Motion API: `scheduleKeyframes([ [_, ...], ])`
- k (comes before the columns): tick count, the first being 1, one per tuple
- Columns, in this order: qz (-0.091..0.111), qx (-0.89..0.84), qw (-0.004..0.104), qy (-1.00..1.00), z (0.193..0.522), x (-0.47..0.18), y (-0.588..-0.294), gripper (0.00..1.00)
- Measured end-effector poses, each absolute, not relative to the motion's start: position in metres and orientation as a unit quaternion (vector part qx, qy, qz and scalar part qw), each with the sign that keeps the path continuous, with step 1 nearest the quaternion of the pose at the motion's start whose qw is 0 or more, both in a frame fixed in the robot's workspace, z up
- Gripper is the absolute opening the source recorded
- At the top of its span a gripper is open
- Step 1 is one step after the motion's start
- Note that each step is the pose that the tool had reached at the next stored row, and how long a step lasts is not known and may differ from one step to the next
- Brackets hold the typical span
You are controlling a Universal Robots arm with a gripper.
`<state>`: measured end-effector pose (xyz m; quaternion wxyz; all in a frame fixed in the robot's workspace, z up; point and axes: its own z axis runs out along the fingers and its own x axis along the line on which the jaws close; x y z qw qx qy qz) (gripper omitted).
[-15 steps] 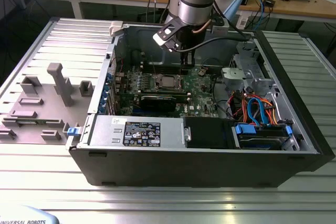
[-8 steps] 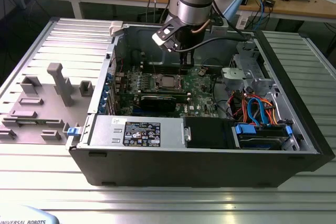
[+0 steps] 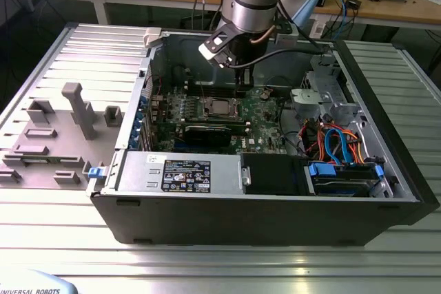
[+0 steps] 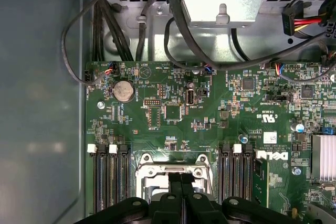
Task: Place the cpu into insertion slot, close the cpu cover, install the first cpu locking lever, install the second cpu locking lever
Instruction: 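Close the cpu cover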
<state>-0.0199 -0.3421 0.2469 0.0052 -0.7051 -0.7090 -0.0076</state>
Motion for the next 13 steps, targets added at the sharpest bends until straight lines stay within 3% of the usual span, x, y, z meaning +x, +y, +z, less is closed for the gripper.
scheduleKeyframes([
  [13, -0.008, -0.705, 0.005, -0.709, 0.2469, -0.0235, -0.3421, 0.11],
])
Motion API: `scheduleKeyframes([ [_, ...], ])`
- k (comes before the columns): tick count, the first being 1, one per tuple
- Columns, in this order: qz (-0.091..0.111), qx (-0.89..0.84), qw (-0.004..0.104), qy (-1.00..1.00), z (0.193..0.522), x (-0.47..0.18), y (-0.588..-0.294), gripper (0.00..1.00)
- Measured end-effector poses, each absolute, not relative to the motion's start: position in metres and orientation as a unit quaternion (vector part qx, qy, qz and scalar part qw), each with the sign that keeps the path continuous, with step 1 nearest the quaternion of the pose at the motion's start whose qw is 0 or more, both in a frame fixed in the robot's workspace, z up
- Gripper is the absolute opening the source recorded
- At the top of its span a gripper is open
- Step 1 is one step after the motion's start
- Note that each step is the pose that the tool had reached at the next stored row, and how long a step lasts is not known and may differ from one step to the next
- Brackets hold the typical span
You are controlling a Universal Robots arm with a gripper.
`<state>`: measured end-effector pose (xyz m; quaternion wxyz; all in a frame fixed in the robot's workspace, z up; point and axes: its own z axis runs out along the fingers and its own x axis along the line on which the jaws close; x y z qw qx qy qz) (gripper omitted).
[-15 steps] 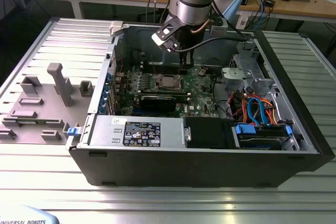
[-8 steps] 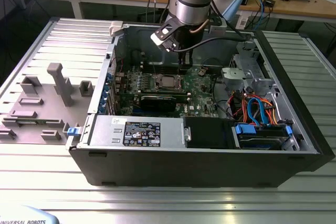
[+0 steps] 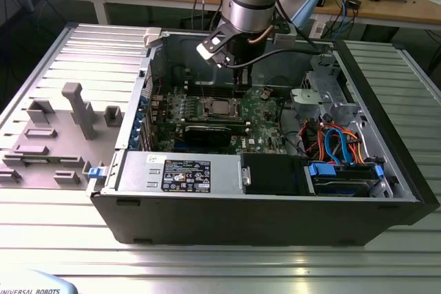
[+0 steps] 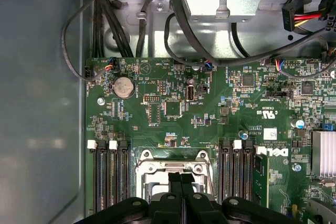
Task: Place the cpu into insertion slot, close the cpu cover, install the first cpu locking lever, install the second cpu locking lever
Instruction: 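Close the cpu cover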
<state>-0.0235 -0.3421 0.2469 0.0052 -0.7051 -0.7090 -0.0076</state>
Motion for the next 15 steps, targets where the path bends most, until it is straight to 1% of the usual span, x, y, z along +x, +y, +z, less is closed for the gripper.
scheduleKeyframes([
  [15, -0.008, -0.705, 0.005, -0.709, 0.2468, -0.0259, -0.3421, 0.11],
])
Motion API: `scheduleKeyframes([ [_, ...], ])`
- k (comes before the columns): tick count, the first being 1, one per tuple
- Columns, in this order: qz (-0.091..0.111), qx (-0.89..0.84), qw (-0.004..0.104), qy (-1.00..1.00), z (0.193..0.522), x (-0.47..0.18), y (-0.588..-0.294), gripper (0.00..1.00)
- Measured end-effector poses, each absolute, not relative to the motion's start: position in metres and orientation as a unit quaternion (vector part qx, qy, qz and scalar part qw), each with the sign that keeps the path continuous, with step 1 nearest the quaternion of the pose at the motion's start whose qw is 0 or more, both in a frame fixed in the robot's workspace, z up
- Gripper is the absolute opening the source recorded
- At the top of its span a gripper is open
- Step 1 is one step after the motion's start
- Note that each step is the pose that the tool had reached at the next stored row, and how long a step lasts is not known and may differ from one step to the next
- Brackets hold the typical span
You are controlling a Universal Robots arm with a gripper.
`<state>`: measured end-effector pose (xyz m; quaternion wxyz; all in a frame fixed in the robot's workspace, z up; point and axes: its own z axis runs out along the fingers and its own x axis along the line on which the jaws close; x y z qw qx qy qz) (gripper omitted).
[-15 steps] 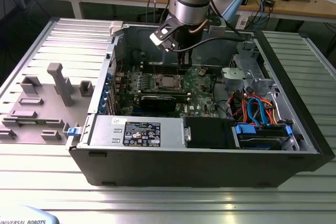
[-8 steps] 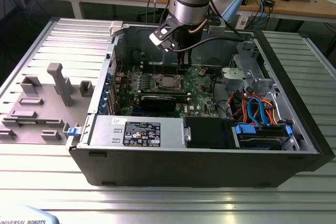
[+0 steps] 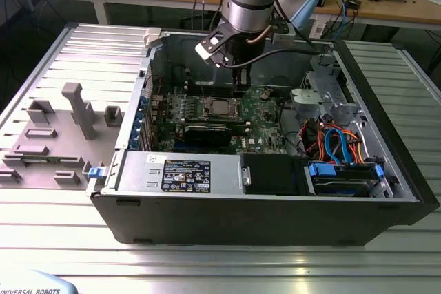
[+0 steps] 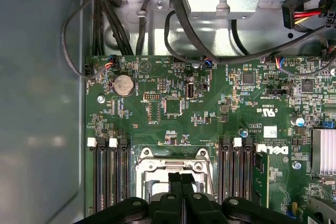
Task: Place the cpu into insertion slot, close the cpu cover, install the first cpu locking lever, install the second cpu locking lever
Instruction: 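Close the cpu cover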
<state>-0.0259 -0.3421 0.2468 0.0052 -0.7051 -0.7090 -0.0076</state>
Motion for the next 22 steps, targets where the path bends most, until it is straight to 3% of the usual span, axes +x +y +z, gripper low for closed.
scheduleKeyframes([
  [22, -0.008, -0.705, 0.005, -0.709, 0.2466, -0.0322, -0.3421, 0.11],
])
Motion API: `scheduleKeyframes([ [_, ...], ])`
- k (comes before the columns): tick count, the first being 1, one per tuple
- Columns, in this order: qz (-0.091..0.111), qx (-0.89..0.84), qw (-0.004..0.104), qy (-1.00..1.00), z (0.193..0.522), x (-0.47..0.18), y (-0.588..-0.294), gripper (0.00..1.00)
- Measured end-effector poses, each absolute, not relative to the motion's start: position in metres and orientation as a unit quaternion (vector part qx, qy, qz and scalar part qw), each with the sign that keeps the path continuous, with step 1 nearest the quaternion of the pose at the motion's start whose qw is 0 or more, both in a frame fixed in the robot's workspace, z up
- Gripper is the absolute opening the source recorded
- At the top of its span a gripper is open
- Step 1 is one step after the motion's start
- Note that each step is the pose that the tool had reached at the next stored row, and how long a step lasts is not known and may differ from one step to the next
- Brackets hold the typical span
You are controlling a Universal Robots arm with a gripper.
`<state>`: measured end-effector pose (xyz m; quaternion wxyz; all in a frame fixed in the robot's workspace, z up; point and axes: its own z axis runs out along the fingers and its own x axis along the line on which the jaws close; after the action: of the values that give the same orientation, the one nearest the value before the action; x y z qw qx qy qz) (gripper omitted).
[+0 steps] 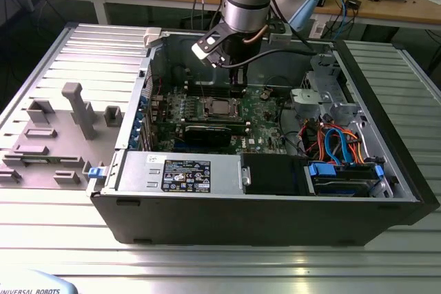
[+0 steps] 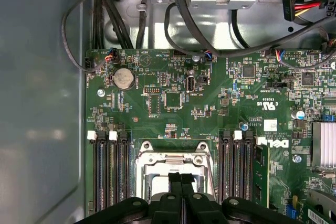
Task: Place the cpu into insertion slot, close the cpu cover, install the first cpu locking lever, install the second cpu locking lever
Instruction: 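Close the cpu cover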
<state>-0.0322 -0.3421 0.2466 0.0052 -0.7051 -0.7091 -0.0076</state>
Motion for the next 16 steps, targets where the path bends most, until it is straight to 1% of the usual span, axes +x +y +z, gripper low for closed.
scheduleKeyframes([
  [16, -0.008, -0.705, 0.005, -0.709, 0.2464, -0.0365, -0.3421, 0.11],
])
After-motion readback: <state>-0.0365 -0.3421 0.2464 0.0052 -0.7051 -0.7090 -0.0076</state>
